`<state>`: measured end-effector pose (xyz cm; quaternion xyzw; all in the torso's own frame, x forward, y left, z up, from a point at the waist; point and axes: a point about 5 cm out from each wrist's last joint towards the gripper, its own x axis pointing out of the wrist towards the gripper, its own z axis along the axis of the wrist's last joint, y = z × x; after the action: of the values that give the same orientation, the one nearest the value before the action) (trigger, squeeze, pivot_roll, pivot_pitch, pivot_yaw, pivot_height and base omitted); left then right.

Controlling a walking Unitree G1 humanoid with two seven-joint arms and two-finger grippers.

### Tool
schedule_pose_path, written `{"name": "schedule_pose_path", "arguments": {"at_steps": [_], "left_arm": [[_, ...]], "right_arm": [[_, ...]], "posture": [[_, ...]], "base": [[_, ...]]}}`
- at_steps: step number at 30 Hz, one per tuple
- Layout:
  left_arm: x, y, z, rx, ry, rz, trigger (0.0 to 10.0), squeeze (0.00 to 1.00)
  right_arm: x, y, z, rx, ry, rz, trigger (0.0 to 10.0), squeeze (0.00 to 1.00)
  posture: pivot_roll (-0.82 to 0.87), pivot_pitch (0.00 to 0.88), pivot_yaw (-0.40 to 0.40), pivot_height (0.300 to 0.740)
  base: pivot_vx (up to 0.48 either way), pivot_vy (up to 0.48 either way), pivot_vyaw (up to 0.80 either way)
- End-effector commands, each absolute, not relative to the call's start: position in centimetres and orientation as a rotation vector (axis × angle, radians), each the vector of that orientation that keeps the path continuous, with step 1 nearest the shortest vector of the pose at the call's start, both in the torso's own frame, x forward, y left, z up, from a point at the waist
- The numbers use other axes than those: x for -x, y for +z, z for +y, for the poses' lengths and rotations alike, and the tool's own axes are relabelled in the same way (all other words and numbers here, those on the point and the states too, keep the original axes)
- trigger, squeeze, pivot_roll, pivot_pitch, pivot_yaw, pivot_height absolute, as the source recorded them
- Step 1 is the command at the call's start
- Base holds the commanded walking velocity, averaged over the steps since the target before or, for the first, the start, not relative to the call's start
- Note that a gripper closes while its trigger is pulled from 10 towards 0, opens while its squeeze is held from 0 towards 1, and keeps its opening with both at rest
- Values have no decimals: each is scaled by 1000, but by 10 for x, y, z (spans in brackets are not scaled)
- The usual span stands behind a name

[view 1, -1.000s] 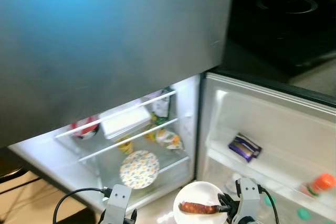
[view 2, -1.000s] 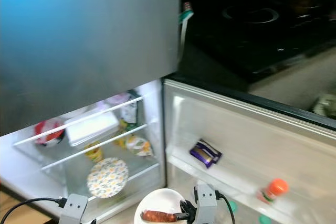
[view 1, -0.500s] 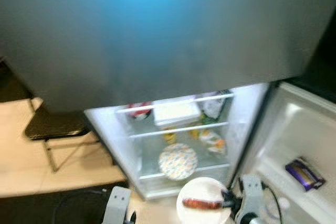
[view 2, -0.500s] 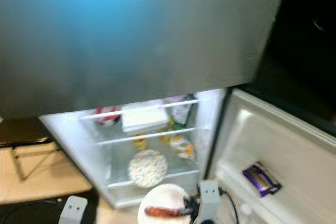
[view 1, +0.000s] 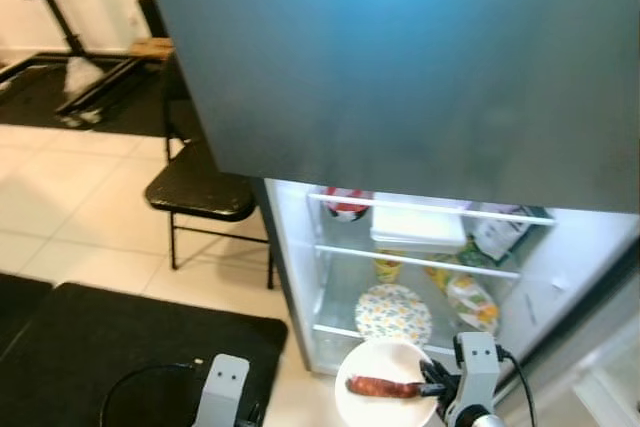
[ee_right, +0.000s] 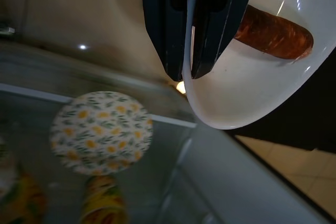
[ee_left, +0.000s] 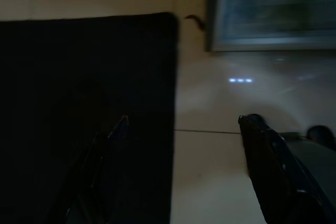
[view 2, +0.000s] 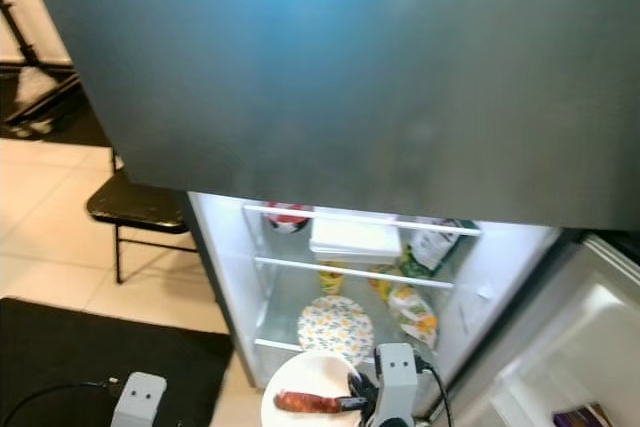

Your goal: Restocking fridge

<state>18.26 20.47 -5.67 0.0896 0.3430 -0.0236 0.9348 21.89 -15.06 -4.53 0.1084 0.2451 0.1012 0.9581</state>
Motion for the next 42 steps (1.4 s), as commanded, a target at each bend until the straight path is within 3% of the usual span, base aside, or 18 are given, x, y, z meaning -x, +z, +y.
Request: {"name": "schedule_pose_path", "arguments": {"at_steps": [1, 11, 20, 32, 42], "left_arm": [[-178, -60, 209, -167, -23, 728, 10000, 0], [-190, -54, 210, -143, 2, 707, 10000, 0], [-191, -54, 208, -136, -4, 706, 10000, 0], [-191, -54, 208, -138, -7, 711, 10000, 0], [-189, -54, 208, -138, -7, 714, 10000, 0]], "right_arm": [[-217, -47, -153, -222, 182, 510, 10000, 0], [-227, -43, -171, -262, 66, 500, 10000, 0], [-226, -44, -172, -263, 54, 504, 10000, 0], [-227, -44, -170, -268, 54, 505, 10000, 0], [-229, -42, -167, -261, 80, 492, 10000, 0]], "posture": [[-74, 101, 45, 717], [-75, 101, 47, 717], [-76, 102, 49, 717], [-75, 101, 50, 717], [-76, 102, 49, 717]], "base": [[0, 0, 463], [0, 0, -54], [0, 0, -244], [0, 0, -800], [0, 0, 0]]}}
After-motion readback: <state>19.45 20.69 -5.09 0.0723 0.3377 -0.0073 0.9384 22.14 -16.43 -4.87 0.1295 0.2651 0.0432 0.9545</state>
